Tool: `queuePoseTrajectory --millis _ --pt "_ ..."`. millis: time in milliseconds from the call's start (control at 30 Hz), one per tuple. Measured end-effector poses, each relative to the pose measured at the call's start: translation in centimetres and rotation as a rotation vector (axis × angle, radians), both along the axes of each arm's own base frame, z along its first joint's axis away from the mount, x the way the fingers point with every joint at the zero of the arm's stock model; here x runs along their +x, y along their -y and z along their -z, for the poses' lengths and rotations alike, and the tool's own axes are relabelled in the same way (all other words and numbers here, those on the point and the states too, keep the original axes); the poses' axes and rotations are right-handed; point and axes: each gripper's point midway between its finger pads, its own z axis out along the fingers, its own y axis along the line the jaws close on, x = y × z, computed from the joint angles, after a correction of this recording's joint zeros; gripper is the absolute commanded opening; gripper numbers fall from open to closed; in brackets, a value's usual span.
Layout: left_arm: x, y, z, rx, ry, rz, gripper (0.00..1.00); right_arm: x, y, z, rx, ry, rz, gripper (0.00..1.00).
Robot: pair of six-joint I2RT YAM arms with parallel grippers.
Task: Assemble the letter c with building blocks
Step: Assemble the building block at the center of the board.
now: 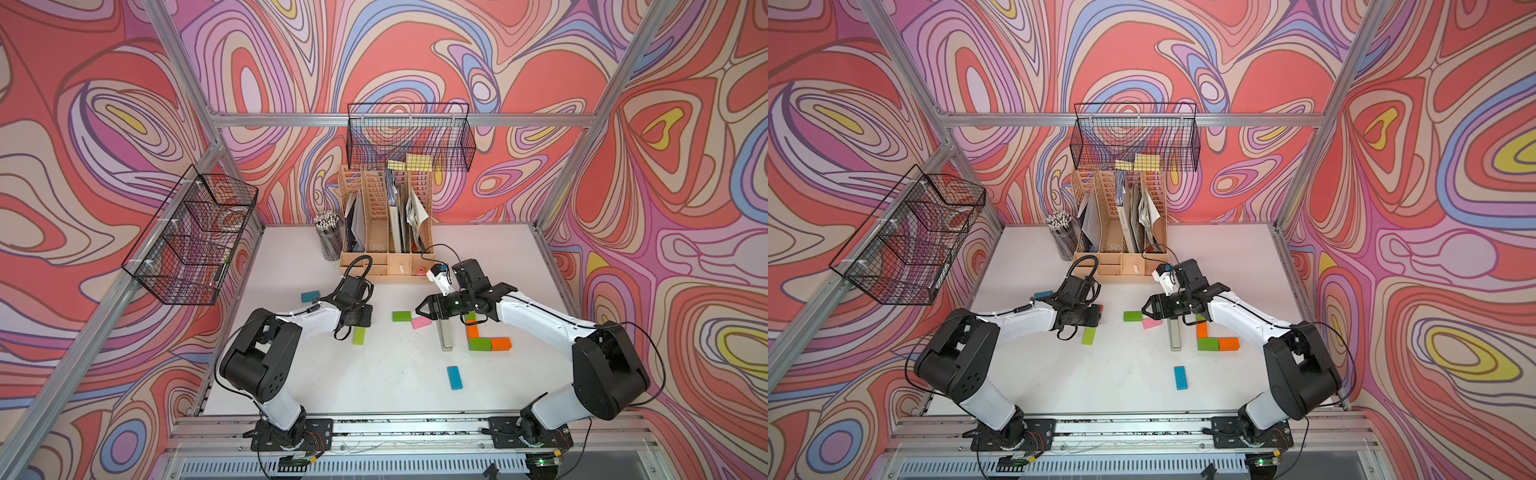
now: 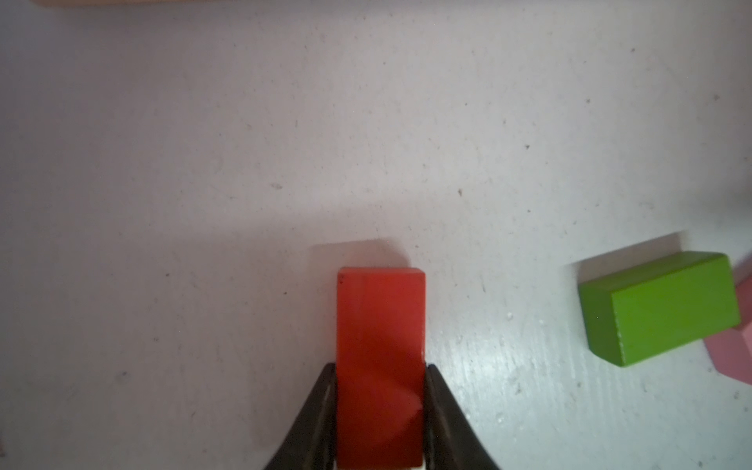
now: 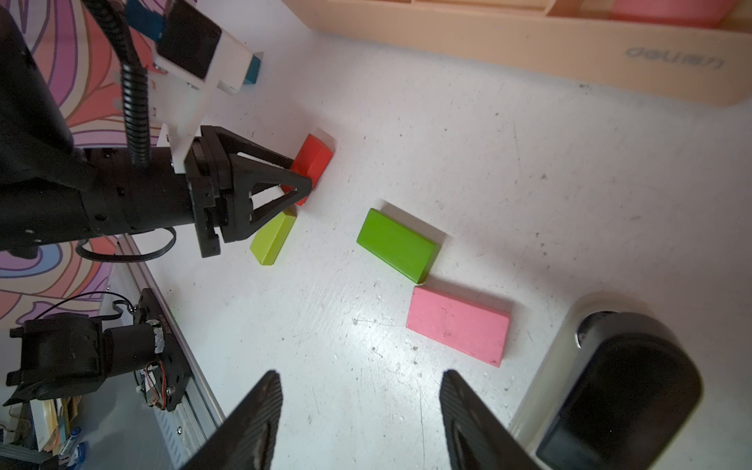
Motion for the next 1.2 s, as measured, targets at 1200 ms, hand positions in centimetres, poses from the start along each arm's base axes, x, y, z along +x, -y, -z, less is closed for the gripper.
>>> queuePoseTrajectory --millis 1200 --pt "-1.1 -0.7 0.0 0.047 -0.004 -0.010 0.30 0.0 0.0 0.0 0.001 -0.002 -0.002 0.65"
